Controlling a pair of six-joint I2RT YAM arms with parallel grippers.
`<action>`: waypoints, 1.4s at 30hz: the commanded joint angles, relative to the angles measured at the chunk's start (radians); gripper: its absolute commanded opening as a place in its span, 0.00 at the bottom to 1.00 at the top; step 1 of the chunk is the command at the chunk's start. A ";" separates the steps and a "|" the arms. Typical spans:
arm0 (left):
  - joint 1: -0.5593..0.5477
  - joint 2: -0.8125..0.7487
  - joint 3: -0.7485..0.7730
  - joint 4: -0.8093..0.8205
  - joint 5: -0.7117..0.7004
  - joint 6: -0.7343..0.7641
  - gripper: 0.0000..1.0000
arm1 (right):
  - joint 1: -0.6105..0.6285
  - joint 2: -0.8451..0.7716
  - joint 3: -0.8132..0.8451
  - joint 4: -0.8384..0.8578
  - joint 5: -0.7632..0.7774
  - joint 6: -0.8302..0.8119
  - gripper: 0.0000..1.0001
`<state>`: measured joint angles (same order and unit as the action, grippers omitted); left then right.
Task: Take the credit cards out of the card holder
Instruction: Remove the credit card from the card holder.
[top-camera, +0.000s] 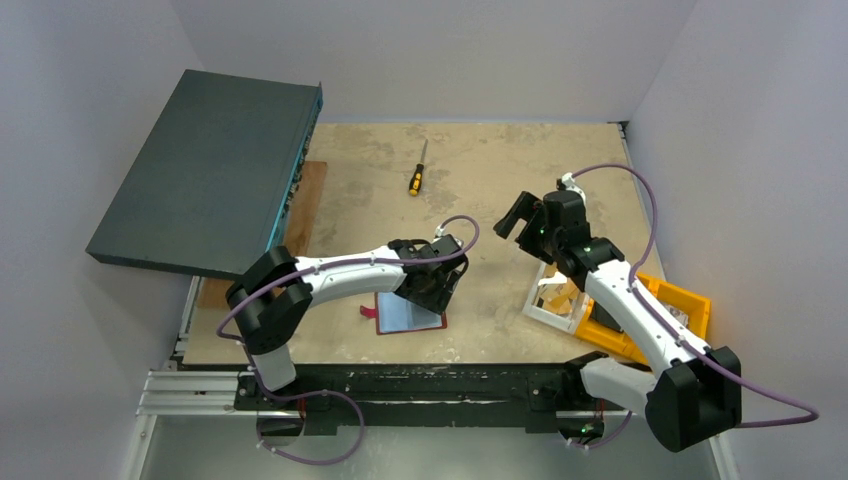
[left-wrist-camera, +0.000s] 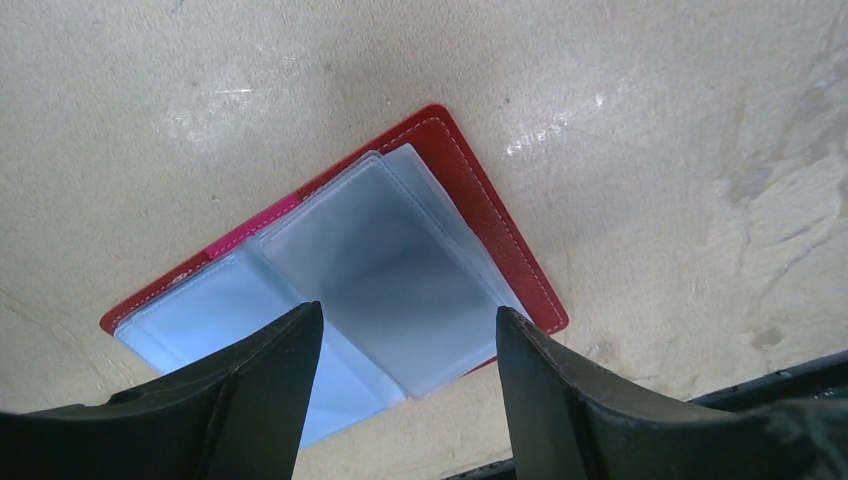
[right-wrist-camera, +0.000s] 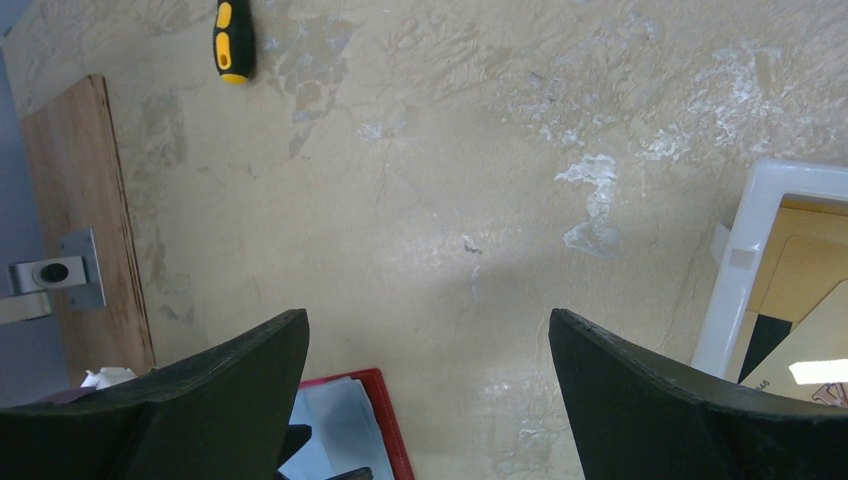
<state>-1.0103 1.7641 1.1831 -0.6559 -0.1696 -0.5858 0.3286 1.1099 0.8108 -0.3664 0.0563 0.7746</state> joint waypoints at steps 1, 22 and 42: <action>-0.008 0.019 0.018 0.030 -0.041 -0.003 0.64 | -0.002 -0.024 -0.019 0.053 -0.023 0.018 0.91; -0.021 0.115 -0.004 -0.028 -0.152 -0.012 0.28 | -0.002 -0.013 -0.058 0.086 -0.052 0.029 0.90; 0.152 -0.211 -0.244 0.362 0.282 -0.045 0.04 | 0.264 0.203 -0.172 0.431 -0.310 0.098 0.62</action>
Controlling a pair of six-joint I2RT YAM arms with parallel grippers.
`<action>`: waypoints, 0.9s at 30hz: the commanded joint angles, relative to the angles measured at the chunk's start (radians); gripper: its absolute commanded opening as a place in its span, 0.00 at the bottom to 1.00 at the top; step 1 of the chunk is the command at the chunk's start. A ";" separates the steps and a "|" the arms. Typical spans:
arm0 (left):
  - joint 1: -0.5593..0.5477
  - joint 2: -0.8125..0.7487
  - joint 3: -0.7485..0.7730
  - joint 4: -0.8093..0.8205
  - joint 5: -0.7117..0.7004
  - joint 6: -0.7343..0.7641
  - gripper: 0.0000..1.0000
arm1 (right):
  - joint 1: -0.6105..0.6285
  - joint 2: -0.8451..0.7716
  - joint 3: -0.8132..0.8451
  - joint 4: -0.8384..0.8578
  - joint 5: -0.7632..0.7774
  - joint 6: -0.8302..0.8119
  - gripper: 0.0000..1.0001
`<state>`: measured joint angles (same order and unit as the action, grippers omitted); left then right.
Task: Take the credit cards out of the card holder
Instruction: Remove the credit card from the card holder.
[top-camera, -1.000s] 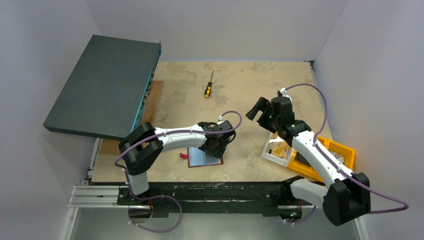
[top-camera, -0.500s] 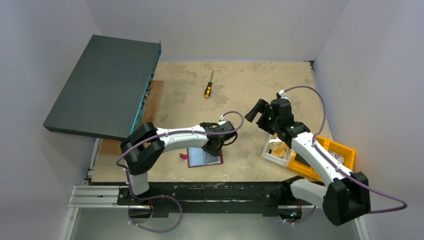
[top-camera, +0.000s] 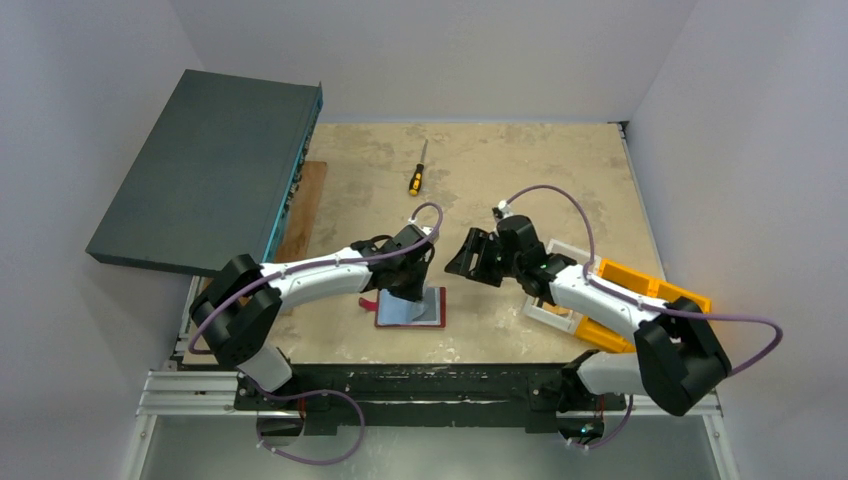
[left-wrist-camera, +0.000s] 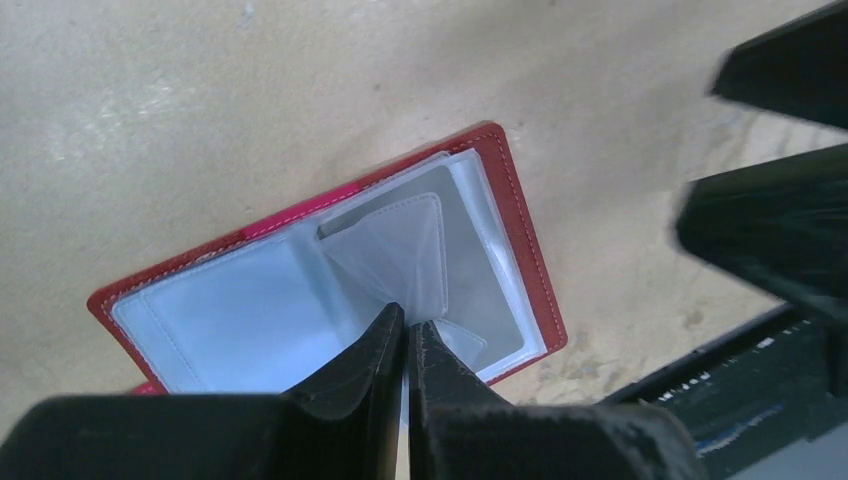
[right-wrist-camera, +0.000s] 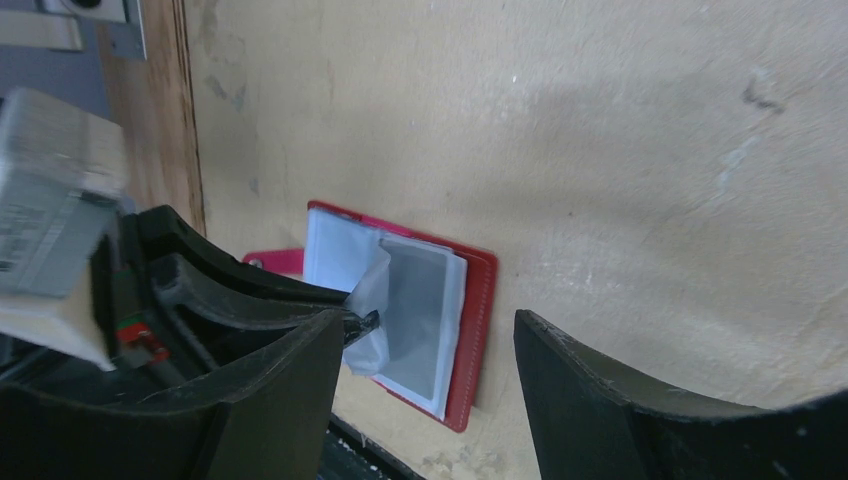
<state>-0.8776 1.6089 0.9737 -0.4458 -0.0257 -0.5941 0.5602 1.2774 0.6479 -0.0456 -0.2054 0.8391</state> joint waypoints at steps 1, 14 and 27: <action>0.022 -0.059 -0.044 0.168 0.153 -0.042 0.04 | 0.041 0.049 -0.007 0.121 -0.054 0.034 0.61; 0.026 -0.058 -0.076 0.229 0.187 -0.065 0.03 | 0.129 0.199 0.018 0.188 -0.066 0.087 0.52; 0.025 -0.115 -0.083 0.141 0.142 -0.051 0.32 | 0.150 0.258 0.062 0.181 -0.058 0.112 0.34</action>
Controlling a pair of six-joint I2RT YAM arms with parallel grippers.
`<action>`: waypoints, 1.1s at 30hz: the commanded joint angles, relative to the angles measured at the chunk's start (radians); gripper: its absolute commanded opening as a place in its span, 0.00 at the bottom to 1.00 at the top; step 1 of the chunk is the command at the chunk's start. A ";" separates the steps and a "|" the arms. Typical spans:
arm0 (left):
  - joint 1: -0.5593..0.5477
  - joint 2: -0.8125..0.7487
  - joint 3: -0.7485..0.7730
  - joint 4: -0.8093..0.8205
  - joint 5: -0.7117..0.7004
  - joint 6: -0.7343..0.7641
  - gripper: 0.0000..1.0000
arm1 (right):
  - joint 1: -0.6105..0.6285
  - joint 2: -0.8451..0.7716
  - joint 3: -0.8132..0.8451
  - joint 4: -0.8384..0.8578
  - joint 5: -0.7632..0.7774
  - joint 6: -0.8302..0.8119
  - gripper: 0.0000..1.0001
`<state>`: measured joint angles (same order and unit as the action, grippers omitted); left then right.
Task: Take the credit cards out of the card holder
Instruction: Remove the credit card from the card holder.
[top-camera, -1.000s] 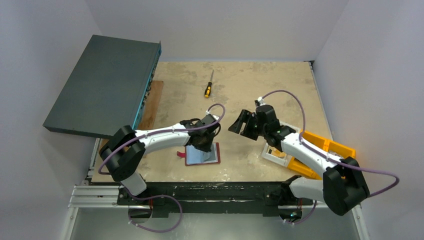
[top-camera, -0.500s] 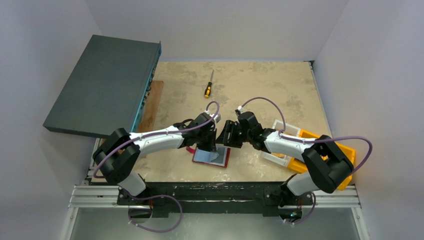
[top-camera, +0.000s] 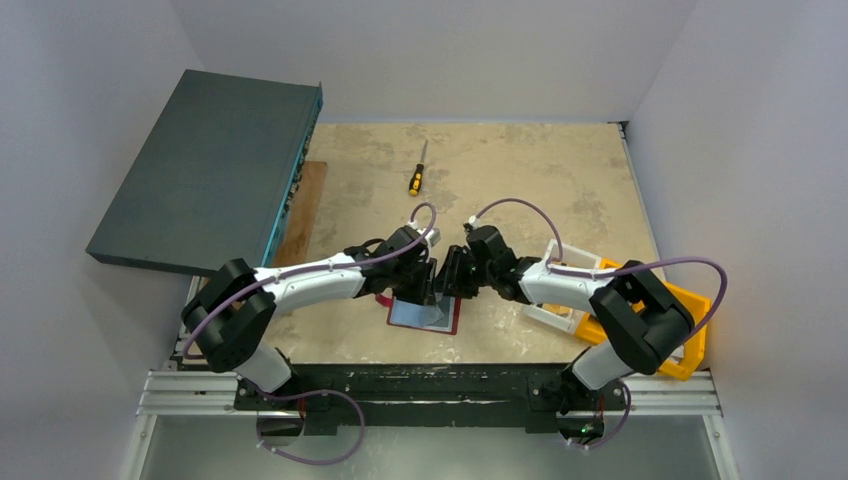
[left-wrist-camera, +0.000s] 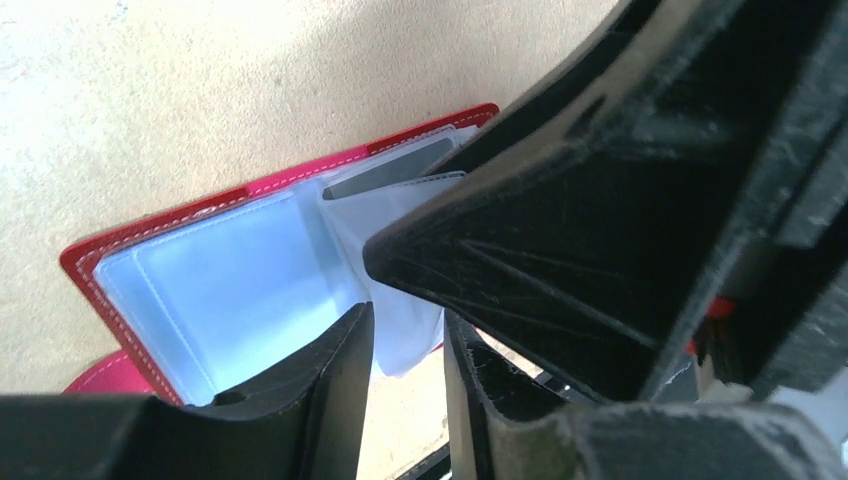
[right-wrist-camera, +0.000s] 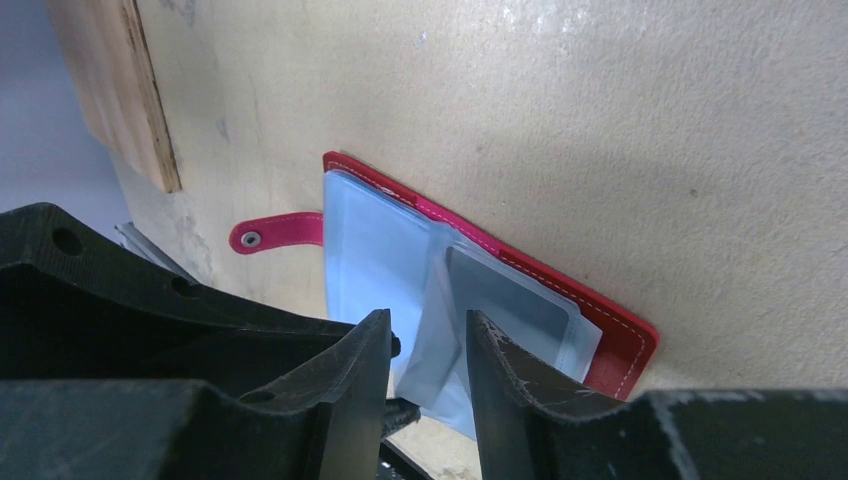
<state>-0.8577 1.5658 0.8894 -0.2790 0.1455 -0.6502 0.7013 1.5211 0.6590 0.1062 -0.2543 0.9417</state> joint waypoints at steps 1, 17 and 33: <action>0.006 -0.085 0.001 -0.043 -0.040 0.006 0.33 | 0.012 0.019 0.055 0.031 -0.012 0.009 0.34; 0.035 -0.378 0.031 -0.364 -0.208 0.029 0.35 | 0.108 0.063 0.192 -0.056 -0.024 0.000 0.47; 0.045 -0.430 0.000 -0.376 -0.180 0.020 0.33 | 0.179 0.275 0.321 -0.007 -0.077 0.013 0.48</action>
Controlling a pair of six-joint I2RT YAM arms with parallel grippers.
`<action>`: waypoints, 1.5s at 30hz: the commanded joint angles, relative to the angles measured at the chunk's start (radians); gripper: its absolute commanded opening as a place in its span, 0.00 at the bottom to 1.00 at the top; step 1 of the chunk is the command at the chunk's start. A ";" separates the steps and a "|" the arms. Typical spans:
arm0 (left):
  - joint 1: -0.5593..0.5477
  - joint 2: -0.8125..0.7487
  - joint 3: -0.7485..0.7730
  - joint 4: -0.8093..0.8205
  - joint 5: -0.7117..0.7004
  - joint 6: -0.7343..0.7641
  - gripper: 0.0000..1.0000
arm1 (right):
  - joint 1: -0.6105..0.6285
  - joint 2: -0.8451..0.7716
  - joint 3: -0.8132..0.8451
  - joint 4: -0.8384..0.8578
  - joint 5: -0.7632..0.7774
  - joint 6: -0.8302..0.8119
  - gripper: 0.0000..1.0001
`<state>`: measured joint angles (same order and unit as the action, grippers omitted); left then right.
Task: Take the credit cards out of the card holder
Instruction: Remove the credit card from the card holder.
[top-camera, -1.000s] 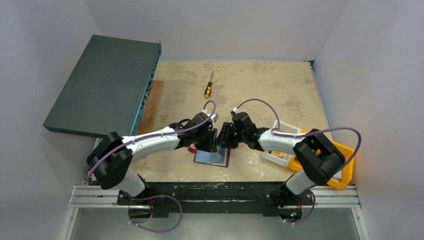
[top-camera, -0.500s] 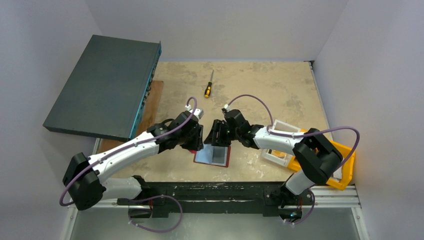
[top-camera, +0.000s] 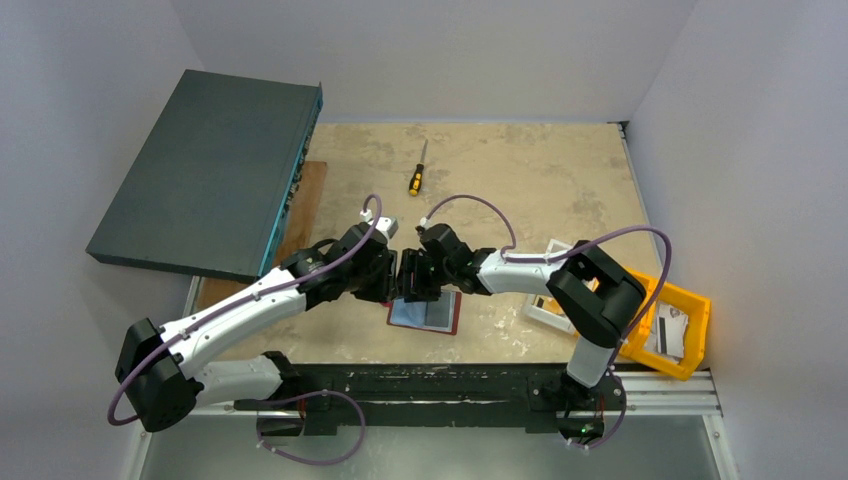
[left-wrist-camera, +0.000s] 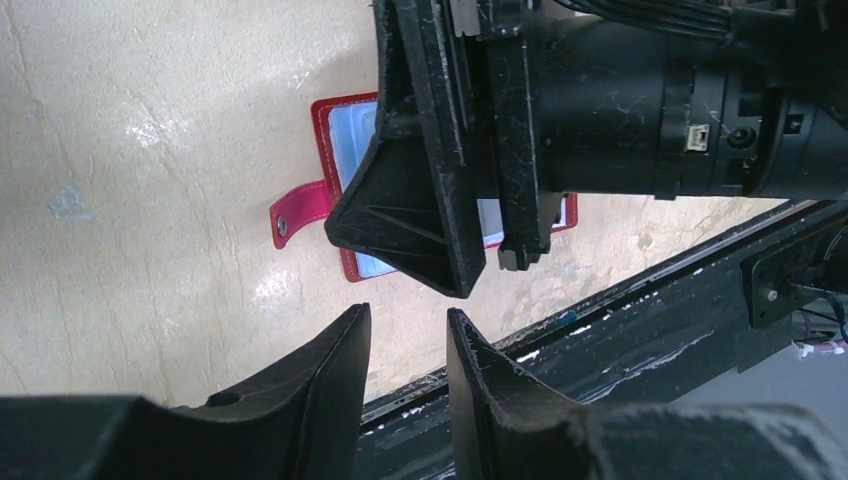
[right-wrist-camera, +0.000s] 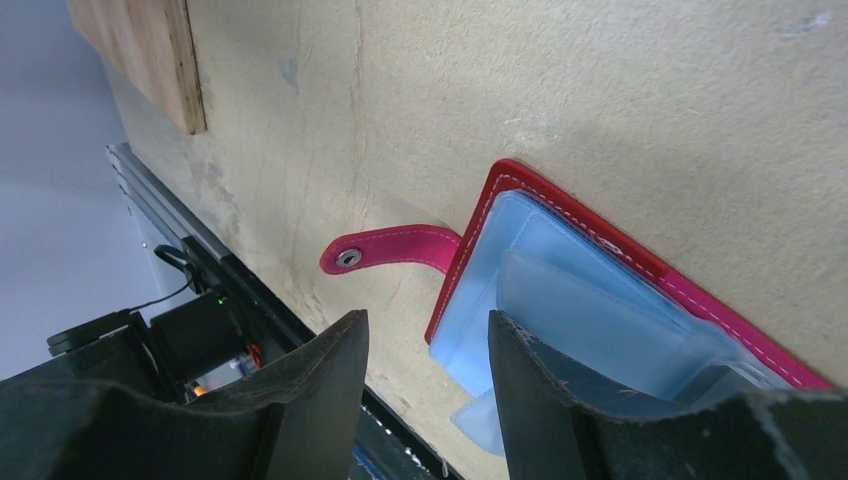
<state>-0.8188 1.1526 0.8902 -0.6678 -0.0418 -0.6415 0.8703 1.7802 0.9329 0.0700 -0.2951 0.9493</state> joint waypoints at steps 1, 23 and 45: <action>0.006 -0.013 -0.001 0.019 0.016 0.009 0.32 | 0.009 0.019 0.052 0.031 -0.038 0.006 0.48; -0.005 0.176 -0.006 0.284 0.189 0.003 0.23 | -0.104 -0.243 -0.136 -0.030 0.085 0.042 0.40; -0.005 0.358 -0.049 0.152 -0.059 -0.036 0.07 | -0.103 -0.051 -0.123 0.027 0.038 0.012 0.13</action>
<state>-0.8204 1.5368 0.8654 -0.4393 -0.0078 -0.6605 0.7654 1.7157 0.7872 0.0879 -0.2565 0.9791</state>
